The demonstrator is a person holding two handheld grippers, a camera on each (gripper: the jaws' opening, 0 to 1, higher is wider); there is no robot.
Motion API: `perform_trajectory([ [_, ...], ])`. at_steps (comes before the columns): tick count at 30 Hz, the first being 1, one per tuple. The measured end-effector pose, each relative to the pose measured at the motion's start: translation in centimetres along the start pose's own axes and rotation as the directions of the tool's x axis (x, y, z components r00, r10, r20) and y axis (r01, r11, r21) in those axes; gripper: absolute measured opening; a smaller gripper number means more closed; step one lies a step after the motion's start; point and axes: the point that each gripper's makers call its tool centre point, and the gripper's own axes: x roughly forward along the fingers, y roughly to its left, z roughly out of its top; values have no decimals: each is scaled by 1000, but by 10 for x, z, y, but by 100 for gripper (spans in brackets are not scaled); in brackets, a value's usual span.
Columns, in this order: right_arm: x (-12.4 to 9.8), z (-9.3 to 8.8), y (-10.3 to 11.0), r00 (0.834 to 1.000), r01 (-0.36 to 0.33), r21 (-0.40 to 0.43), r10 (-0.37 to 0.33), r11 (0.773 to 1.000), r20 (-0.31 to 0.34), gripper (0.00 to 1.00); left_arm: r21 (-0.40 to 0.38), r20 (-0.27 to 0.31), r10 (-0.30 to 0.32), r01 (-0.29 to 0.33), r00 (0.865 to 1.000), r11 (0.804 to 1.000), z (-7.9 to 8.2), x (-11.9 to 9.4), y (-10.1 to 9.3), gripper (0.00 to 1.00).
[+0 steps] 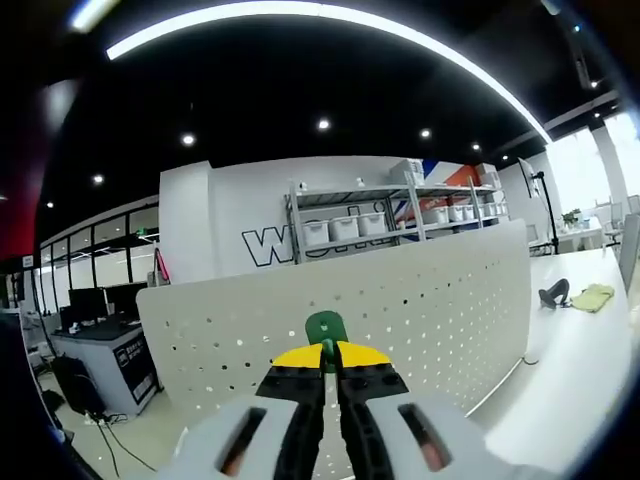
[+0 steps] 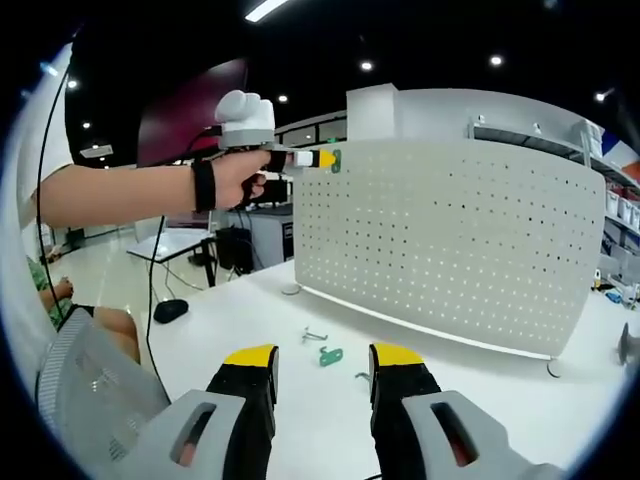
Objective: Insert the hook assembly into the mounting plate slot until the hook locks in place.
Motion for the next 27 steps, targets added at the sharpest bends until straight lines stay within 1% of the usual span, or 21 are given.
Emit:
perform_trajectory([
  [3, -2, -1, -2, 1000, 8, 4, -8, 1000, 0, 36, 26, -5, 12, -11, 1000, 1000, -1, 5, 1, 3],
  [12, -5, -8, -4, 1000, 21, 18, -20, 1000, -20, 36, 37, 0, 21, -21, 1000, 999, -2, 18, 4, 3],
  [17, -5, -8, -7, 999, 27, 16, -27, 999, -21, 36, 55, -1, 25, -25, 1000, 998, -3, 26, 4, 3],
  [21, -5, -8, -10, 999, 33, 20, -33, 999, -21, 36, 60, 0, 29, -28, 1000, 998, -3, 31, 6, 3],
  [24, -7, -11, -11, 999, 34, 34, -33, 999, -27, 36, 63, 1, 36, -36, 999, 997, -3, 33, 6, 3],
  [27, -9, -15, -12, 998, 37, 22, -36, 999, -45, 36, 54, 2, 39, -39, 999, 998, -2, 38, 6, 3],
])
